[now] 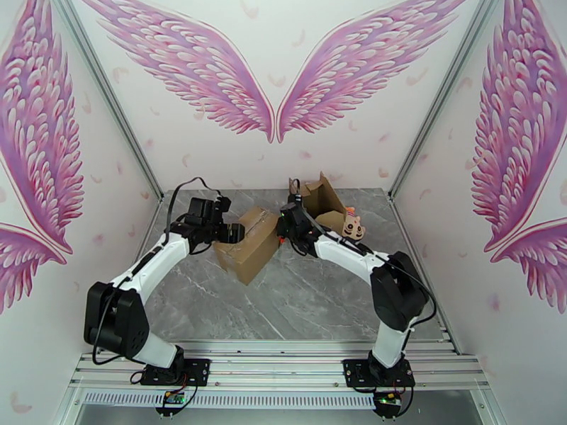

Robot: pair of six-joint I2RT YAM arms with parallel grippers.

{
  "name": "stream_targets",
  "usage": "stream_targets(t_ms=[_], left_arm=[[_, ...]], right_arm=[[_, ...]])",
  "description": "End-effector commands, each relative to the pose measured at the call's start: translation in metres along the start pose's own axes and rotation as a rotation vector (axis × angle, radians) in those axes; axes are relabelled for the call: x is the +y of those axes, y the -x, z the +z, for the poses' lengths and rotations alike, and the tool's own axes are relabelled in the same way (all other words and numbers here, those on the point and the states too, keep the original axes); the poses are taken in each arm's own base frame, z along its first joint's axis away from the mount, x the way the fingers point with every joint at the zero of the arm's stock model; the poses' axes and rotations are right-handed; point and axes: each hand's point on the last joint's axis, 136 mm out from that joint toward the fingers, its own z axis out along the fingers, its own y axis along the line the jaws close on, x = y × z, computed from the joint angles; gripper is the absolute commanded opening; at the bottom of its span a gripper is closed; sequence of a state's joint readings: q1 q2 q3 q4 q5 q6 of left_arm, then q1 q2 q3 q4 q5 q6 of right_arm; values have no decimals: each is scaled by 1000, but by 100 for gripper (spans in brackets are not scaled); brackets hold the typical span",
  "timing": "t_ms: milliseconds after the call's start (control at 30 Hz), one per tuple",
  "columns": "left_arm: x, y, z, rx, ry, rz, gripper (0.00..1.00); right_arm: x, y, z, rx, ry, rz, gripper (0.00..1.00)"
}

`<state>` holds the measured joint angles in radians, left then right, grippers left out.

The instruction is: Unpack the express box

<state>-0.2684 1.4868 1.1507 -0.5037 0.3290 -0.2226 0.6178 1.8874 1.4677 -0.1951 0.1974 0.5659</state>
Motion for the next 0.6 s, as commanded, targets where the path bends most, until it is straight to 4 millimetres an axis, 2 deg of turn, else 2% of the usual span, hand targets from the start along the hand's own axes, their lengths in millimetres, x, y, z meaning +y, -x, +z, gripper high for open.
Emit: stream_targets(t_ms=[0,133,200,267,367,467,567], left_arm=[[-16,-36,-6,74,-85,-116,81],[-31,-54,-13,65,-145,-159,81],[-49,-58,-15,56,-207,-156,80],[-63,-62,-14,56,-232,-139,81],[-86,-66,-12,49,-271,-102,81],[-116,-70,-12,52,-337,-42,81],[-122,-65,-25,32,-254,77,81]], right_arm=[[48,22,5,-18,171,-34,0],[84,32,13,-8,318,-73,0],[106,34,12,14,419,-104,0],[116,33,12,35,455,-125,0],[122,38,4,29,496,-164,1],[124,49,-7,8,486,-214,2],[115,68,-20,-43,411,-258,4]])
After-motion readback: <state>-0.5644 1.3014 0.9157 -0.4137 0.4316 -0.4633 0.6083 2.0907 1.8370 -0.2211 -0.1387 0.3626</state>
